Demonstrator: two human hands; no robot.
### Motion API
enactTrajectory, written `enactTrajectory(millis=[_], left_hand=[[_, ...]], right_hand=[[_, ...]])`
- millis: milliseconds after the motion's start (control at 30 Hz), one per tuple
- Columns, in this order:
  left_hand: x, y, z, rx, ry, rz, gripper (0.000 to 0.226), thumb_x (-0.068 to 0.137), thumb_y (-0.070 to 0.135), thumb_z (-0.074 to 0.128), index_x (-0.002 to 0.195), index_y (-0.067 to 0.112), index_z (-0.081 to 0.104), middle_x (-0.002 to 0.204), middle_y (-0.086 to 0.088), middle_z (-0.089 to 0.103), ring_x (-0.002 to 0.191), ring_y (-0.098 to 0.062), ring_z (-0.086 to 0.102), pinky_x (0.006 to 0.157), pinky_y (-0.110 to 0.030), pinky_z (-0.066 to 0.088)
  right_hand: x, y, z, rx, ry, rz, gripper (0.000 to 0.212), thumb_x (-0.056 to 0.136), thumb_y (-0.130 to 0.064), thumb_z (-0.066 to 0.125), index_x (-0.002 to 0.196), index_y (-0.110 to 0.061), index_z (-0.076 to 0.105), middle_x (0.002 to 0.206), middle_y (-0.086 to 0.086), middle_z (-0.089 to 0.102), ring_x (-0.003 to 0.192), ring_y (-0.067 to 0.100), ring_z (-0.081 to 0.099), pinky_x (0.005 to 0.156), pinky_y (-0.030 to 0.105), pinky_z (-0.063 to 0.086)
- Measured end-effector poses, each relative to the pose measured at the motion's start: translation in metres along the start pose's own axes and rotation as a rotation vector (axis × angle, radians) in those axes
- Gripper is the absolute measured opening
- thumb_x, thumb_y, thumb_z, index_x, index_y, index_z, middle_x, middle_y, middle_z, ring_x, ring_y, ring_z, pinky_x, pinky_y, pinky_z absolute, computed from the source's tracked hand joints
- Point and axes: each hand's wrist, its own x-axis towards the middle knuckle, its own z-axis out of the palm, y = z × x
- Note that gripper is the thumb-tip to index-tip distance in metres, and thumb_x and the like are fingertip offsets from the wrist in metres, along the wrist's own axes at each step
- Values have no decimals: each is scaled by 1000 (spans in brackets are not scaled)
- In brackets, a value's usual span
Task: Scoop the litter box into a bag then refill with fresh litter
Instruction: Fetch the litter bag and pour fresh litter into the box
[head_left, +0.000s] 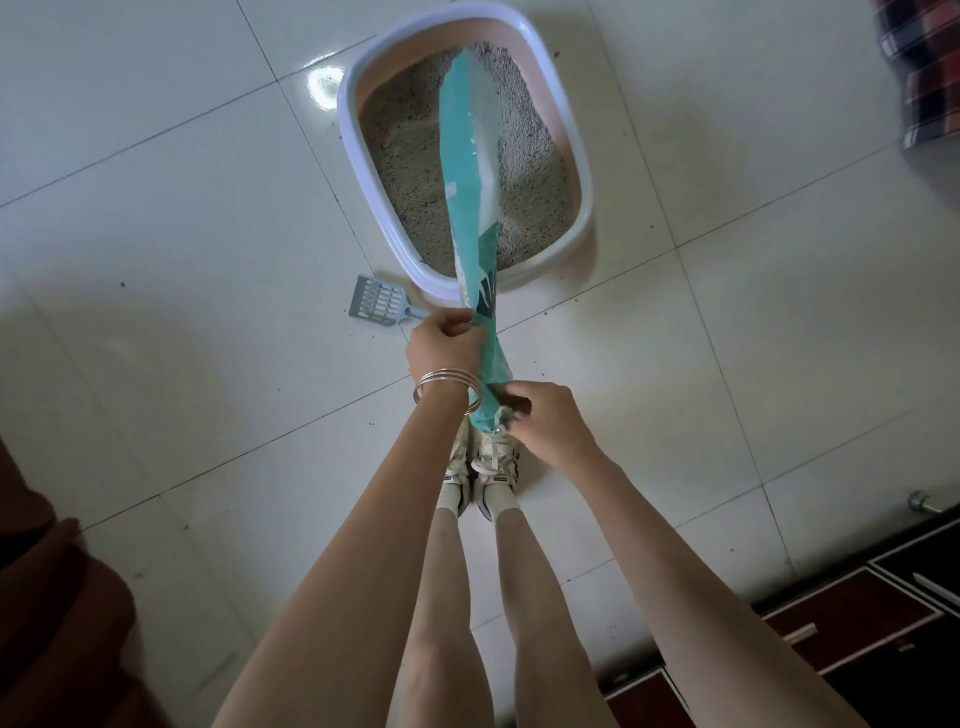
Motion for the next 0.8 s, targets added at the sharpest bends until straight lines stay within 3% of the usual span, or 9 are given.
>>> enactTrajectory(millis=[100,200,267,367,567,667,800], left_hand=[[-1,-9,-1,-21,-43,-17,19,71,3,65,79,21,67,61,11,57,61,-10,53,68,-25,50],[-4,-15,0,-45,-70,-21,19,71,3,67,74,22,67,60,9,58,57,-8,51,67,-26,49],[-7,-18,1,-44,-83,-22,19,72,4,67,73,23,66,60,9,58,56,-8,51,70,-28,50],[-10,-24,2,-34,-110,-36,20,72,4,66,71,24,66,59,9,58,54,-9,50,72,-30,50],[-11,-33,0,-47,-147,-62,23,67,9,69,64,31,66,62,8,63,64,-16,58,82,-39,55],[-12,-33,-3,-84,-206,-73,18,66,12,73,71,29,71,71,5,68,75,-19,63,83,-39,56],[-13,-23,-6,-271,-210,-99,15,79,9,66,92,11,71,88,-10,68,87,-20,63,79,-28,55]], right_hand=[[4,-8,-9,203,118,25,40,84,8,47,114,-10,66,111,6,69,99,9,62,97,21,46],[12,-26,-20,398,289,8,24,86,-4,59,109,-7,67,104,4,69,89,6,62,84,10,47],[22,-38,-24,452,326,1,25,83,-12,67,107,-7,66,99,0,67,86,5,61,76,4,45],[40,-49,-24,436,359,20,33,75,-16,75,105,-8,65,98,2,68,86,9,64,76,12,47],[53,-51,-18,297,492,81,18,72,-11,71,89,-11,71,87,3,72,82,15,65,84,33,51],[51,-50,-15,280,509,86,15,73,-8,68,86,-13,73,85,3,72,83,16,66,84,36,51],[48,-40,-9,321,476,85,11,72,-7,71,81,-12,72,78,-1,69,78,15,66,82,40,54]])
